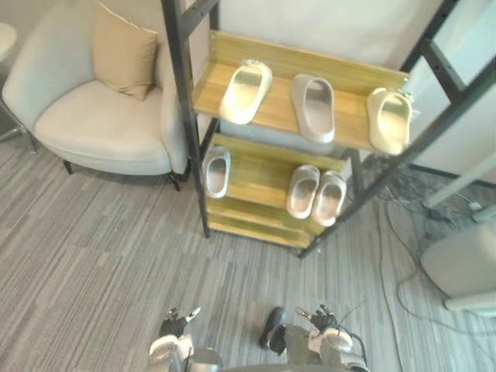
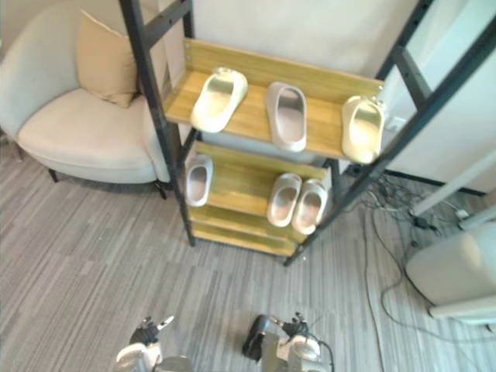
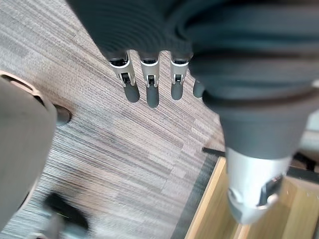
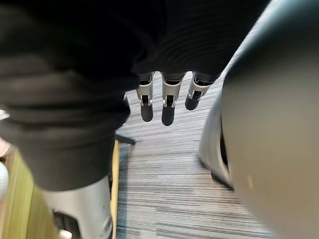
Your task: Organize the slippers on the shoe rack
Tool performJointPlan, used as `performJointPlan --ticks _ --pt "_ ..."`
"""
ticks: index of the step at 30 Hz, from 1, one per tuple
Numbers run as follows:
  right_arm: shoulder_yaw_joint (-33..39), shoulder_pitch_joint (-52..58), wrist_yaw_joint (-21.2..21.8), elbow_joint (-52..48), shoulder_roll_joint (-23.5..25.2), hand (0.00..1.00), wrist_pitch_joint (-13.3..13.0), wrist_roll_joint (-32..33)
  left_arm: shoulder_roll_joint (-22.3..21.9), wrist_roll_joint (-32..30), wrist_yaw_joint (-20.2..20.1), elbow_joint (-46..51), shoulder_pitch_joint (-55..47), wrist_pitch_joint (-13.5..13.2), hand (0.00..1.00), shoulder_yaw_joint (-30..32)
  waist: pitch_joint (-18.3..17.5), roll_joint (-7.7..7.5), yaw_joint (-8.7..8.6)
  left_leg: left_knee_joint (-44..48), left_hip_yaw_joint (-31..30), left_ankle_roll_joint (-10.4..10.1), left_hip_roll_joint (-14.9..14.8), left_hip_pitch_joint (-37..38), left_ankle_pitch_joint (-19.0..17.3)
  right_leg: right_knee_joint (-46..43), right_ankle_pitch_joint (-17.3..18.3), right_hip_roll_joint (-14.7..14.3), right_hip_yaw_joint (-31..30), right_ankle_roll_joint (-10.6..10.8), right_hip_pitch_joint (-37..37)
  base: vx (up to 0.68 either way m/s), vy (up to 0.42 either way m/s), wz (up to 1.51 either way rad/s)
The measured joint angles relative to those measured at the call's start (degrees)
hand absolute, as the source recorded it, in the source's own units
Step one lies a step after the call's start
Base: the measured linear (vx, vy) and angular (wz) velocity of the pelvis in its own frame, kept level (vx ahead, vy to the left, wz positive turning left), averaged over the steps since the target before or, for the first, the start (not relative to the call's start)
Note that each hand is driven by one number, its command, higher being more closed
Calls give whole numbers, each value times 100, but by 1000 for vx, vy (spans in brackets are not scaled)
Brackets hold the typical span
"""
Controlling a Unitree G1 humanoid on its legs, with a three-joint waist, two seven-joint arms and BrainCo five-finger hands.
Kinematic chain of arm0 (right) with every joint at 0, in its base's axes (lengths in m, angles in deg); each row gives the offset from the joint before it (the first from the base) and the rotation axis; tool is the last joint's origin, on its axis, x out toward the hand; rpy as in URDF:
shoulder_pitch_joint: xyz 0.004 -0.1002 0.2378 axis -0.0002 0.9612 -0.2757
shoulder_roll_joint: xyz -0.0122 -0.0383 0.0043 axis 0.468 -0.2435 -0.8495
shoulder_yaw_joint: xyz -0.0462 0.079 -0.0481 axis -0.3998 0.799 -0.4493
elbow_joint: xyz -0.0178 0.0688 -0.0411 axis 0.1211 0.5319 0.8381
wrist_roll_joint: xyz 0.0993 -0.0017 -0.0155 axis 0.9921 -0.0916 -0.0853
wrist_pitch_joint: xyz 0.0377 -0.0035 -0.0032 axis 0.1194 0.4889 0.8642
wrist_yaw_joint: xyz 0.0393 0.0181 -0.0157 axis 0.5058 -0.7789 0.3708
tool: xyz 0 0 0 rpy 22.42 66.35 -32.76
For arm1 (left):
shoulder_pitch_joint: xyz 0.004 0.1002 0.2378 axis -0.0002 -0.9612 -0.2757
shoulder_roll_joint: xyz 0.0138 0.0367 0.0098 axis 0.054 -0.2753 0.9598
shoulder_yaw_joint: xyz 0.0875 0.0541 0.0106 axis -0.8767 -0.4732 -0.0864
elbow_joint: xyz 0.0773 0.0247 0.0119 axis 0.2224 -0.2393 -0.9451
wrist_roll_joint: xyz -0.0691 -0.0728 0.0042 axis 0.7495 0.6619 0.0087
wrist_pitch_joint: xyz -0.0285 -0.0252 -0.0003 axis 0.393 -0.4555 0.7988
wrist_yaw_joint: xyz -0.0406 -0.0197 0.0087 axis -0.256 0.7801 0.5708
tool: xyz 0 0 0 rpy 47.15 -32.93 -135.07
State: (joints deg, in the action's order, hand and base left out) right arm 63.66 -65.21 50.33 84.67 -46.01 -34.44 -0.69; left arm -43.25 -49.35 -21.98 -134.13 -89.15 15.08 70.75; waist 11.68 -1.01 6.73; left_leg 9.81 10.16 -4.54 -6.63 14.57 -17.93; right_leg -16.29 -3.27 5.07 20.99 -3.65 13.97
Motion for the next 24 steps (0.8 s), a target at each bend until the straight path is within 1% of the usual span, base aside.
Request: performJointPlan --ticks 1,2,3,4,5,6,7,8,9,10,12,13,14,15,16,19,23,24 --pt "111 -31 4 30 -15 0 -13 0 -51 -50 2 4 -43 -11 0 20 -111 92 -31 109 -103 -62 -108 -60 38 43 324 -72 65 9 -24 473 -165 18" --pt "146 -71 7 45 -39 0 -7 0 -106 -70 0 7 -53 -11 0 42 -117 204 -26 242 -188 -62 -223 -106 37 69 386 -189 112 2 -72 538 -220 20" --pt "156 -70 11 48 -57 0 -4 2 -155 -115 -7 1 -58 2 0 142 -103 293 -38 817 -308 -63 -399 -342 37 224 465 -351 196 -56 -254 421 -208 10" --pt "141 1 13 66 25 0 18 4 -210 -112 -7 37 -48 2 0 253 -88 319 -42 1791 -418 -137 -576 -755 114 469 502 -509 221 -62 -512 396 -193 10" --pt "135 31 11 23 81 0 12 4 -229 -116 -12 90 -45 1 0 299 -74 323 -40 2639 -511 -154 -710 -1093 323 674 550 -622 205 -85 -736 359 -147 4" --pt "128 36 -5 30 114 0 23 13 -230 -137 -27 186 -37 -11 0 342 -17 303 -23 3631 -545 -179 -922 -1483 222 857 638 -728 197 -136 -1090 331 -105 -3" --pt "128 39 -21 35 114 0 21 16 -216 -148 -27 260 -33 -15 0 340 26 268 -17 4032 -458 -243 -1005 -1731 94 904 718 -769 195 -132 -1349 323 -86 -9" --pt "130 40 -28 39 126 0 22 17 -216 -153 -26 302 -34 -18 0 335 45 236 -14 4057 -415 -227 -1003 -1890 7 968 761 -772 170 -116 -1522 311 -47 -17" --pt "137 44 -42 38 103 0 20 21 -206 -151 -25 342 -35 -22 0 325 36 187 -3 3793 -296 -184 -958 -2100 -107 1075 783 -766 82 -89 -1640 276 11 -34" --pt "140 38 -63 37 86 0 19 22 -202 -153 -25 370 -24 -33 0 294 37 188 23 3320 -260 -140 -886 -2266 -153 1142 791 -753 -23 -64 -1721 267 46 -44" --pt "141 -23 -89 38 94 0 18 30 -157 -147 -26 387 17 -41 0 191 58 165 35 2141 -365 -76 -660 -2440 -84 1175 808 -641 -176 49 -1796 273 155 -45" --pt "147 0 -92 53 106 0 21 31 -137 -145 -28 381 56 -42 0 161 88 110 49 1401 -551 -83 -432 -2430 429 1141 835 -512 -309 172 -1823 327 240 -54" --pt "146 57 -92 55 117 0 25 30 -144 -136 -23 358 64 -41 0 162 88 48 158 1046 -533 -102 -234 -2210 799 1155 846 -413 -436 333 -1875 261 190 -38" --pt "141 124 -89 39 168 0 27 29 -95 -151 -21 305 80 -38 0 153 55 -29 143 871 -468 -56 -119 -2119 852 1190 843 -306 -443 403 -1882 272 174 -20" --pt "150 155 -87 32 197 0 30 23 -82 -153 -19 260 100 -40 0 108 50 -63 134 859 -397 -16 -25 -2083 843 1208 844 -176 -422 485 -1911 260 186 5" --pt "141 161 -62 26 252 0 39 16 -52 -155 -14 199 127 -10 0 108 38 -93 153 805 -244 7 137 -1798 829 1259 779 12 -434 598 -2154 200 157 -5" --pt "200 178 -63 31 255 0 29 12 -40 -169 -17 96 129 -10 0 104 -40 -143 151 453 -152 33 222 -1495 843 1277 787 78 -458 636 -2209 119 39 -14" --pt "317 197 -64 36 258 0 32 7 -39 -186 -15 84 128 -9 0 104 -46 -147 149 327 -139 51 227 -1435 855 1288 787 75 -480 638 -2218 55 -26 -11"
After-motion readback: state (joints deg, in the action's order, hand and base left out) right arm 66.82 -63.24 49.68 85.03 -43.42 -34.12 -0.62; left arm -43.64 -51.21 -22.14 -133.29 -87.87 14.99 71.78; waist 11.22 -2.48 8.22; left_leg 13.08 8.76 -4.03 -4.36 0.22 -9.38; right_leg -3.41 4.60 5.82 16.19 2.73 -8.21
